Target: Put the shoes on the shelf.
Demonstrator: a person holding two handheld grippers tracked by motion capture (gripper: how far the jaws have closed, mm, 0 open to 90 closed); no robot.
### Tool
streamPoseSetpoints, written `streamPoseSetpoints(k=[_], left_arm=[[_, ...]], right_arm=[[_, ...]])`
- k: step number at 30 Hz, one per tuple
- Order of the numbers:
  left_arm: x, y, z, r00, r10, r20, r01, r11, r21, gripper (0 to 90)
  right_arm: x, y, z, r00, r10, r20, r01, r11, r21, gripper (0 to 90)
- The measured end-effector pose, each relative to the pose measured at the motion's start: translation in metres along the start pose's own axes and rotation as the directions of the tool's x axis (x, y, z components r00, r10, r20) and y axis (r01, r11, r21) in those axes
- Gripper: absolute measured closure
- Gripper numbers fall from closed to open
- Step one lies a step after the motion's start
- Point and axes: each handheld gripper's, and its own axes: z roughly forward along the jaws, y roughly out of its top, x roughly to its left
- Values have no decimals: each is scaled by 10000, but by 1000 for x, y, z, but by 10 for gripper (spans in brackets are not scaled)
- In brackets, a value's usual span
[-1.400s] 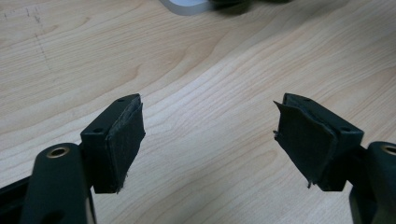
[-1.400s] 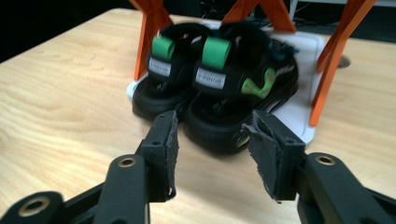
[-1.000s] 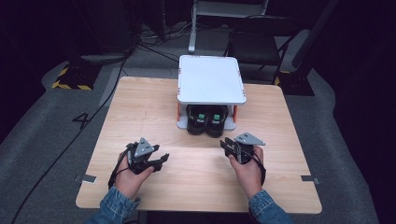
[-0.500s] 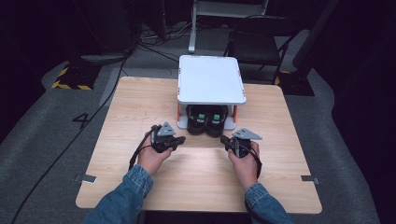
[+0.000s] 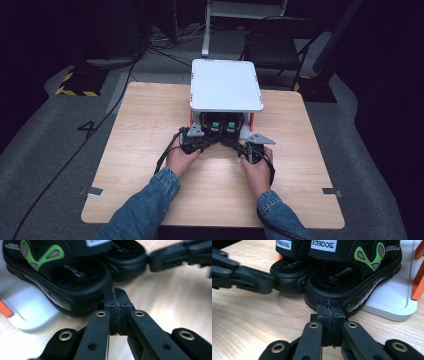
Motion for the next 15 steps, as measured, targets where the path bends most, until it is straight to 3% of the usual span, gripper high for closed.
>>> streamPoseSetpoints(k=[3, 15], left_arm=[[4, 4, 4, 9994, -234, 247, 233, 9997, 22, 896], [14, 20, 36, 9994, -36, -336, 32, 9999, -124, 894]], right_arm=[[-1, 1, 2, 9997, -103, 237, 103, 9999, 16, 894], [-29, 20, 23, 9969, -79, 779, 67, 9999, 152, 885]])
